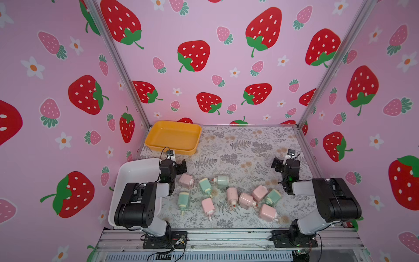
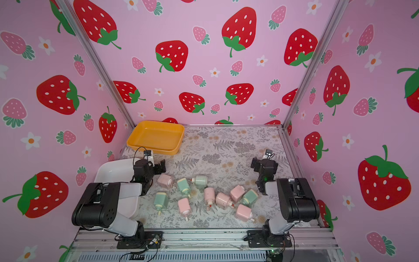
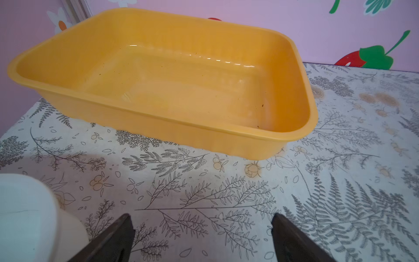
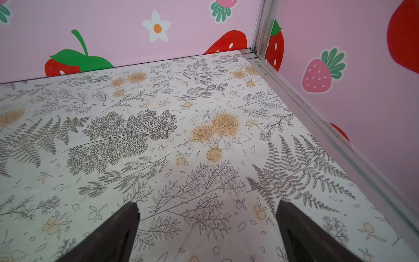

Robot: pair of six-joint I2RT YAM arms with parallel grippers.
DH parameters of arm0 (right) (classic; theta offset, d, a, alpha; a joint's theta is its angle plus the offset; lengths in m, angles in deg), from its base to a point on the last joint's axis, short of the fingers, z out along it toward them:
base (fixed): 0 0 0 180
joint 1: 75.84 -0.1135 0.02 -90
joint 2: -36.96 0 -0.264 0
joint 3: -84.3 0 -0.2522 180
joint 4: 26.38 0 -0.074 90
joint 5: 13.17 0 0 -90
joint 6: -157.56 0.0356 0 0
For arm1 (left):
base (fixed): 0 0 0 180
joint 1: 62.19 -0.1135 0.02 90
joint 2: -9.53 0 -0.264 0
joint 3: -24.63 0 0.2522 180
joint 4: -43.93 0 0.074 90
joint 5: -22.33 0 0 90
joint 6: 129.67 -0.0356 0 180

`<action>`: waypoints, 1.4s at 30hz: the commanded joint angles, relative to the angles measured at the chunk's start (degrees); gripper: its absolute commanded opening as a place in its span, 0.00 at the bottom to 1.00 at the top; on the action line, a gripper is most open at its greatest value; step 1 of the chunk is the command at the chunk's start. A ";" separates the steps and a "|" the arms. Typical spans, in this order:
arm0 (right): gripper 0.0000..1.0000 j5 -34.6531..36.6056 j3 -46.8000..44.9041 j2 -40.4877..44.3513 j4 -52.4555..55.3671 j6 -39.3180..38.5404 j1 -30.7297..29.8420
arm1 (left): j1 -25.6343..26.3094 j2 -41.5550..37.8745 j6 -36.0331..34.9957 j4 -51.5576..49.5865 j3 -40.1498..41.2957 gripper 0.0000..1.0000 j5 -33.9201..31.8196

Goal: Place the pencil sharpeners by color into the storage box
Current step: Move the storage box to the center of the board.

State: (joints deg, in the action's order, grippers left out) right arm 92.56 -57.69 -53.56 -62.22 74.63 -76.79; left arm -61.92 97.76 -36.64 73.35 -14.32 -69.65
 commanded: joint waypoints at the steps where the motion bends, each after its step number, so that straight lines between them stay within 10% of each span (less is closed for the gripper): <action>1: 1.00 -0.26 0.00 -0.38 -0.95 -0.42 -0.06 | -0.66 0.48 -0.54 0.68 -0.80 1.00 -1.98; 30: 1.00 -0.37 -0.70 1.98 -0.22 -0.43 -0.06 | -0.65 -2.24 0.47 -6.37 -3.71 0.99 -4.53; 42: 1.00 -0.70 10.30 24.97 38.94 12.22 -0.81 | 2.64 -20.93 15.40 -36.90 -15.85 1.00 -15.21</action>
State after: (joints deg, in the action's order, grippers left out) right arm 93.58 -51.81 -30.35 -38.50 80.86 -77.20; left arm -59.98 79.18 -28.92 47.69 -25.42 -80.03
